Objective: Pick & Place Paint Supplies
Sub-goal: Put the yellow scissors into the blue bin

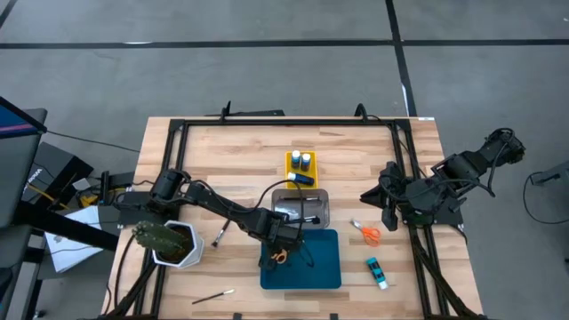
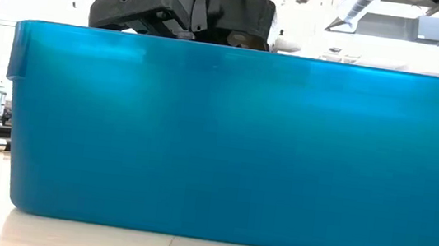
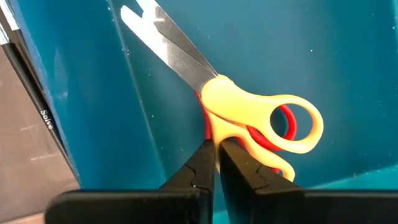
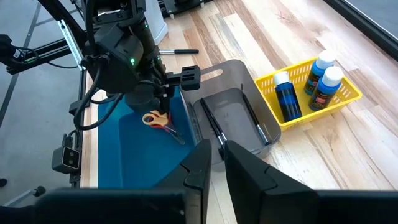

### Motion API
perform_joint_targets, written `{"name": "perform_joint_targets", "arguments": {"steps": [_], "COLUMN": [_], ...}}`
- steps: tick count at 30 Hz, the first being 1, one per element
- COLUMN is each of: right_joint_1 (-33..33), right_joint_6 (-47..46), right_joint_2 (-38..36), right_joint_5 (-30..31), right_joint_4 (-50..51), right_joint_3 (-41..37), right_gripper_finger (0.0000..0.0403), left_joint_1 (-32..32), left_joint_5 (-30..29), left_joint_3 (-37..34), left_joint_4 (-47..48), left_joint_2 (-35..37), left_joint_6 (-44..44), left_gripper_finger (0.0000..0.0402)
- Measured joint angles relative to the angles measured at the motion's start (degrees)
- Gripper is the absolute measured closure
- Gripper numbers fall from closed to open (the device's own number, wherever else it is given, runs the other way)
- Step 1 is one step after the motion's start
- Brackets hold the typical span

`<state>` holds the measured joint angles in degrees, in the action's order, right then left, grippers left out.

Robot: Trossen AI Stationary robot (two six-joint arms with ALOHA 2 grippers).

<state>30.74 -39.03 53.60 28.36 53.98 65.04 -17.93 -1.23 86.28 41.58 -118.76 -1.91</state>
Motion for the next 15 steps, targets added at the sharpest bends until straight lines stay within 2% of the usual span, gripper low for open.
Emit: {"name": "perform_joint_targets", "arguments": {"steps": [10, 15], "right_joint_1": [0.0, 0.0], "right_joint_6": [0.0, 0.0], "right_joint_2": [0.0, 0.0], "right_joint_5": [0.0, 0.0], "right_joint_4": [0.0, 0.0], "right_joint_3": [0.0, 0.0], "right_gripper_finger": [0.0359, 0.0359], "left_joint_1": [0.0, 0.0], "left_joint_5": [0.0, 0.0], "left_joint_3": [0.0, 0.0], "left_joint_4": [0.0, 0.0], "left_joint_2": [0.0, 0.0], "left_joint_6": [0.1, 0.1], "left_gripper_finger": [0.0388, 0.0358]}}
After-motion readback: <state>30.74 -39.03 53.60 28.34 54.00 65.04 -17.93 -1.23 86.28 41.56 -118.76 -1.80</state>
